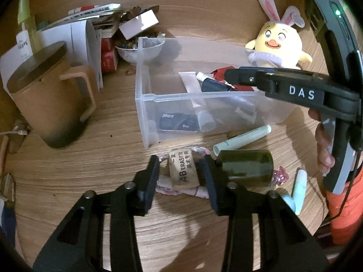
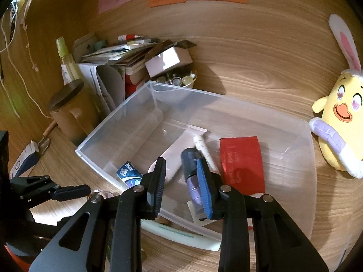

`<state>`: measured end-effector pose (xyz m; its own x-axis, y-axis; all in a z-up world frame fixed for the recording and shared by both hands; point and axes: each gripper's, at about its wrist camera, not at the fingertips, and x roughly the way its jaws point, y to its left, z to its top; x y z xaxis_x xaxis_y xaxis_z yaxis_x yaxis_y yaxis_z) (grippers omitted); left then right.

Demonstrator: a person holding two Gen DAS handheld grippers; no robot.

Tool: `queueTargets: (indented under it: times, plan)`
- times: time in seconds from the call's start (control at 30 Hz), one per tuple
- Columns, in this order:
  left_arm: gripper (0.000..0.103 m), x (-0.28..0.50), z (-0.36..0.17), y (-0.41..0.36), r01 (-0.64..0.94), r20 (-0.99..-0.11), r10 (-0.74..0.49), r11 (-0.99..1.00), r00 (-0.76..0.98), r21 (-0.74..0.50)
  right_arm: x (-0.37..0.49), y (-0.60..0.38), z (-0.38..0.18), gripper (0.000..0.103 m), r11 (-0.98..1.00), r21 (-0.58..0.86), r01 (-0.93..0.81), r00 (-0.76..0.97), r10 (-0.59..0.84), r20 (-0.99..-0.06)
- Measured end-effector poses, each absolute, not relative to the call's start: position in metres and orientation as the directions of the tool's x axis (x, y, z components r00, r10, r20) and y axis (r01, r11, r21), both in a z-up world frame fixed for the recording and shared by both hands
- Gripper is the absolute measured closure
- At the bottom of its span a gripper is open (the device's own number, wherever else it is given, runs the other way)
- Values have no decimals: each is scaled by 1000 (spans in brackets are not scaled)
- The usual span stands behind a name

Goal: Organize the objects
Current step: 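Drop the block into the box with the left gripper while the right releases the lip-gloss there, then grasp the green glass bottle with the right gripper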

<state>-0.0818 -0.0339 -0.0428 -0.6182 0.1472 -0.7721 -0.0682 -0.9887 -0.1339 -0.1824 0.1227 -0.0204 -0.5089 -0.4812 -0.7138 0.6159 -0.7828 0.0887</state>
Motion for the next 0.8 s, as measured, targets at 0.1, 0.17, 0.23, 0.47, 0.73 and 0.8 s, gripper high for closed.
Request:
queueTargets:
  times: [0.1, 0.17, 0.23, 0.47, 0.73, 0.8]
  plan:
    - [79, -82, -43, -33, -88, -769, 171, -985, -616, -149, -181, 123, -21, 76, -780, 88, 620, -505, -482, -716]
    - [79, -83, -43, -33, -90, -769, 168, -986, -617, -143, -180, 125, -20, 75, -780, 87, 620, -506, -482, -715]
    - [79, -83, -41, -34, -81, -767, 161, -987, -621, -141, -178, 128, -19, 75, -779, 91, 620, -505, -484, -714]
    - [99, -79, -16, -40, -72, -719, 159, -986, -676, -151, -163, 148, -9, 65, -782, 105, 615, -522, -503, -688]
    - [84, -76, -17, -44, -81, -739, 183, -982, -649, -172, -134, 159, -3, 49, -749, 120, 652, -510, -550, -661]
    - [75, -76, -26, -41, -89, -759, 187, -982, -623, -169, -128, 158, -5, 47, -732, 130, 668, -490, -565, -664]
